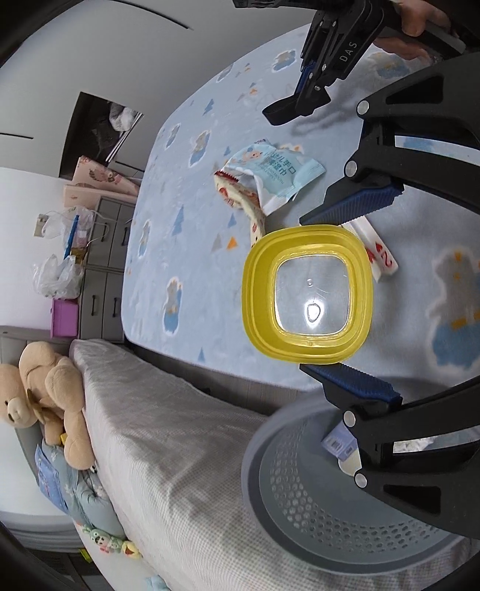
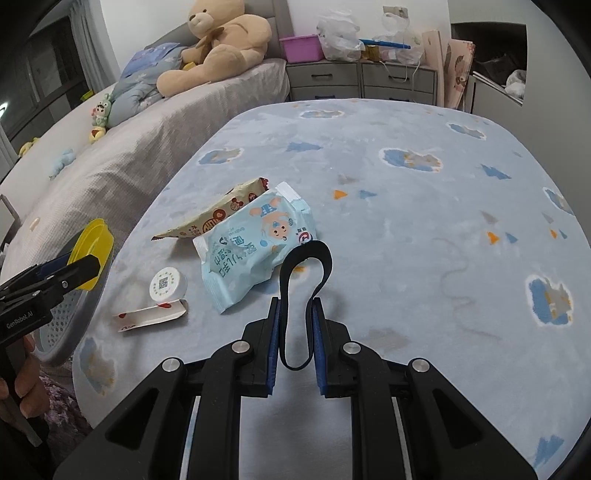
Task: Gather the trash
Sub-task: 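Carry lid and band over the wastebasket and open both tools to drop them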
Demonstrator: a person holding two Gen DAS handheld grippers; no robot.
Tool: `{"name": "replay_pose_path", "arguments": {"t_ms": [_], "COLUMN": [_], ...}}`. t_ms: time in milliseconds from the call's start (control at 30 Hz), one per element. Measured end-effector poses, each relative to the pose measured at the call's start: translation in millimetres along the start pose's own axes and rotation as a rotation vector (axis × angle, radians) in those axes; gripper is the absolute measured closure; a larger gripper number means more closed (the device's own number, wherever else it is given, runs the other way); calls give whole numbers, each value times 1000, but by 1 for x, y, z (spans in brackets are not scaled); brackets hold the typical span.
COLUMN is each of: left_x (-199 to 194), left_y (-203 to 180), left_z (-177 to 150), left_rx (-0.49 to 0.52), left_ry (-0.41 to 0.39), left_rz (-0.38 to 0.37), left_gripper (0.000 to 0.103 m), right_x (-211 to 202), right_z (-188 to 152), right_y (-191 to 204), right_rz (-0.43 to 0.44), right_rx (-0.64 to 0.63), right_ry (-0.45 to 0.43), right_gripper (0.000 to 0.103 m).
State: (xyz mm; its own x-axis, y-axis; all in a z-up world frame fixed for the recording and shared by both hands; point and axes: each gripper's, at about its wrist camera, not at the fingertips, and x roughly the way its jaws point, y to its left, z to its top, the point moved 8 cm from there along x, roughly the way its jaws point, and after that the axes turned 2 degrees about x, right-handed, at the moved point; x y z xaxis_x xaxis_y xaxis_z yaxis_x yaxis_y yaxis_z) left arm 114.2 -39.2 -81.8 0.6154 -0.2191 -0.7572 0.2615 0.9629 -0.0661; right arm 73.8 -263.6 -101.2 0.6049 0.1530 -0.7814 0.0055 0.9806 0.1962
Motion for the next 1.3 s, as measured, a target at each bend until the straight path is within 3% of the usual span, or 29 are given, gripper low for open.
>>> {"name": "replay_pose_path", "arguments": {"t_ms": [333, 600, 933, 1300], "left_x": [-25, -47, -70, -87], "left_y": [39, 75, 127, 177], "left_z": [-13, -28, -51, -53], "left_rx": [-31, -73, -170, -284], "left_ry": [-39, -63, -74, -103], "left_rz": [82, 137, 205, 290], "left_gripper": [34, 34, 34, 34], "right_x": [-16, -10, 0, 12], "right_z": [8, 3, 2, 7], "right_y": [56, 116, 185, 270], "right_rz": [77, 142, 228, 354], "right_rx": [-54, -135, -208, -276], "right_ry": [-50, -38, -18, -13], "right_gripper": [87, 87, 87, 86]}}
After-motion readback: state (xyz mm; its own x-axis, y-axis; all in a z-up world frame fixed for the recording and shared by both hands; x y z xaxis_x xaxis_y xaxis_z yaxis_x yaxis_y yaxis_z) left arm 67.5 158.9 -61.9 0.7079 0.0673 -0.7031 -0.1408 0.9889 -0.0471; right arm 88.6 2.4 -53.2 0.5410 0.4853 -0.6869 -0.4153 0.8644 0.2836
